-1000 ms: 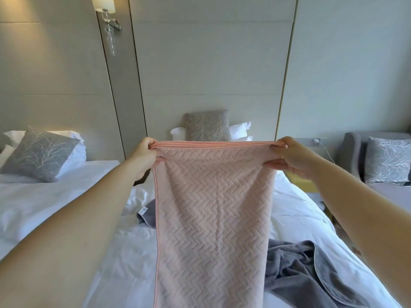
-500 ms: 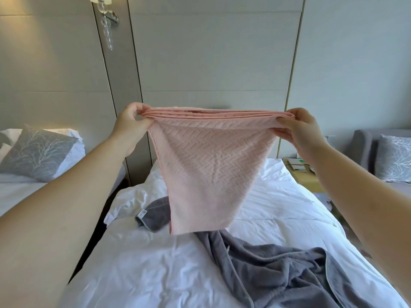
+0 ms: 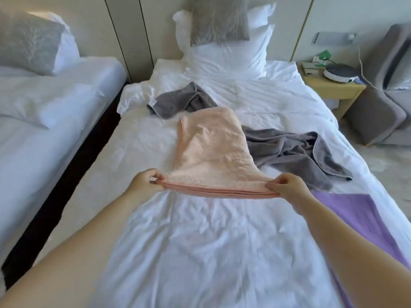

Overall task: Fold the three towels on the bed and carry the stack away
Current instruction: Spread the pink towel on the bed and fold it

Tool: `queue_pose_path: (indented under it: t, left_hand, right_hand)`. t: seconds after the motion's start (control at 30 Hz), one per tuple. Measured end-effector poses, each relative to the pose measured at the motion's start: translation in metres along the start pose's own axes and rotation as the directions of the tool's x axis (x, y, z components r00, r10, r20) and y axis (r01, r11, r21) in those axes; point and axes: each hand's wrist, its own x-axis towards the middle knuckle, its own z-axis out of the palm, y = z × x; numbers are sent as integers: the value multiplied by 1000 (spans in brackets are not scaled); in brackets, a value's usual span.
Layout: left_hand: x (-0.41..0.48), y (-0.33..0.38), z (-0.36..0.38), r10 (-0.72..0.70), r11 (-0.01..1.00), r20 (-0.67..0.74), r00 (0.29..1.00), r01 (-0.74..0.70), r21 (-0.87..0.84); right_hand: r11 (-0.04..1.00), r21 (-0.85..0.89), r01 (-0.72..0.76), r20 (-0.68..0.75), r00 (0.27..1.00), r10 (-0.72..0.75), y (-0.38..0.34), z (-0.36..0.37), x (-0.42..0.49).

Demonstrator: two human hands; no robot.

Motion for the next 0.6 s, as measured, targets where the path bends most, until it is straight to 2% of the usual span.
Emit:
queue_pose_path:
  t: [0.1, 0.2, 0.47, 0.6]
  left_hand:
    - [-51, -63, 29, -69, 995, 55, 996, 65, 76]
    - [-100, -109, 52, -94, 991, 37, 995, 90, 97]
    - [-227, -188, 94, -111, 985, -40, 993, 115, 132]
    - [-286, -221, 104, -147, 977, 7, 989, 144, 159]
  right_hand:
    - [997, -34, -63, 62, 996, 65, 63, 18, -41]
    - [994, -44, -99, 104, 989, 103, 112, 29, -83]
    - [991, -55, -124, 141, 981, 131, 199, 29, -196]
    - [987, -99, -124, 152, 979, 138, 240, 31, -249]
